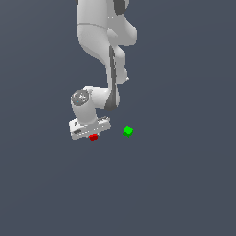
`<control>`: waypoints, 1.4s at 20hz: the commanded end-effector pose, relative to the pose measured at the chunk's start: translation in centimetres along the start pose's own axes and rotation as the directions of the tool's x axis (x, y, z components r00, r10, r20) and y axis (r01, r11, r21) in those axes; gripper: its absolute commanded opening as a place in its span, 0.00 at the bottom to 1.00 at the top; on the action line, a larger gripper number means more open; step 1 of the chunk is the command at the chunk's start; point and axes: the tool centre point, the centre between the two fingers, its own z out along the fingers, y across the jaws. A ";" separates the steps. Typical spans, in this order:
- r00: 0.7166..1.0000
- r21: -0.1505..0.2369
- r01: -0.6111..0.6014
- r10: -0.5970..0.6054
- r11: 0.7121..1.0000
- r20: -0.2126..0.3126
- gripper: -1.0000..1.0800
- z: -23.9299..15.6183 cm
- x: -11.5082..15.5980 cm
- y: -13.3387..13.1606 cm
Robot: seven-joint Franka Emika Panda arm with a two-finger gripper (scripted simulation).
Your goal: Stack the red cube on top of the green cube.
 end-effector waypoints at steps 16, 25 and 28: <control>1.000 -0.001 0.001 -0.001 1.000 -0.001 0.00 -8.6 -0.1 -0.1; 1.000 -0.001 0.001 -0.001 1.000 -0.002 0.00 -9.7 0.0 -0.2; 1.000 -0.001 0.001 -0.001 1.000 -0.002 0.00 -9.5 0.2 -1.0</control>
